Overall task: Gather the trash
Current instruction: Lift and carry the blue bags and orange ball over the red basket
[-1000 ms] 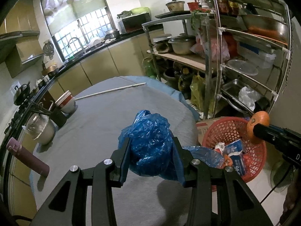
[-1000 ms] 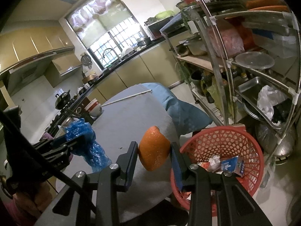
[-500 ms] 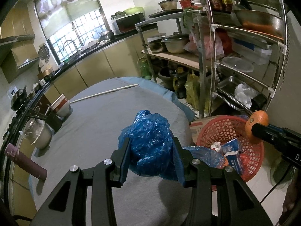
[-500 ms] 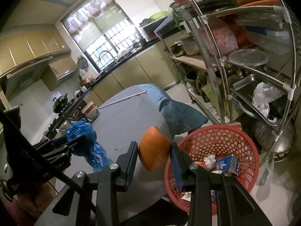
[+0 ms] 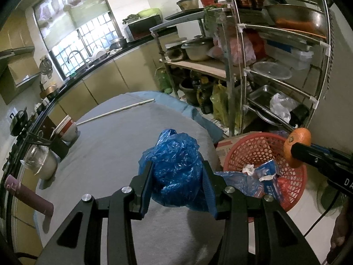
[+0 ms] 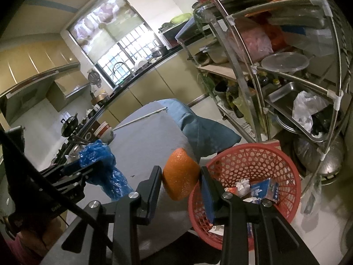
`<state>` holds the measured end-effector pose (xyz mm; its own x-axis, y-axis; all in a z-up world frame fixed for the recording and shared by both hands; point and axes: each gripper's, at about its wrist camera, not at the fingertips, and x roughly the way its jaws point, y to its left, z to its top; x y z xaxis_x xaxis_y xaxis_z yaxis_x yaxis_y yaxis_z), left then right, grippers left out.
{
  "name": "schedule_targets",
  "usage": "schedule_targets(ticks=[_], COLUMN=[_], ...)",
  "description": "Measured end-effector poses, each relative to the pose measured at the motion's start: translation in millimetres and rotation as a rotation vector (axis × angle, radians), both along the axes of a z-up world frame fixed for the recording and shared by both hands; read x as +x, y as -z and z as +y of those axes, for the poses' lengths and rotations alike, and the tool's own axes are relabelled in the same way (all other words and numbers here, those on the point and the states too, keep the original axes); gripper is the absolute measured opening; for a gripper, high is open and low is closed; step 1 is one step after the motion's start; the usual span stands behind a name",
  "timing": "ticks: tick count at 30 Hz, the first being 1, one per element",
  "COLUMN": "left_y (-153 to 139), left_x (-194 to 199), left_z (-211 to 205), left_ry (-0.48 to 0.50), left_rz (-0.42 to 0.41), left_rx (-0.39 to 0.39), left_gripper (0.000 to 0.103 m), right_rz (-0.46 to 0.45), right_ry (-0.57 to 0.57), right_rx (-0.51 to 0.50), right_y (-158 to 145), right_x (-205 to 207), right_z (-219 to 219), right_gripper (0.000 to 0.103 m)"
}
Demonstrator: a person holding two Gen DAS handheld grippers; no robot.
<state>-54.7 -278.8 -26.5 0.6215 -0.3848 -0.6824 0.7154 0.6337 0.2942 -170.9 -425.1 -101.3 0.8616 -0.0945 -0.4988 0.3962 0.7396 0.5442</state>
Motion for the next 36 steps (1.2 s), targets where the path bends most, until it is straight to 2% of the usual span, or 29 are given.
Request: schedule_targets(ticks=[36], left_y=[16], left_x=[-16], left_z=[-37], left_ry=[0.078], left_rz=[0.018], left_rx=[0.056], left_gripper=[0.044], right_rz=[0.001], right_ry=[0.055], right_rx=[0.048], right_y=[14], right_x=[-17], right_z=[-24], right_gripper=[0.037])
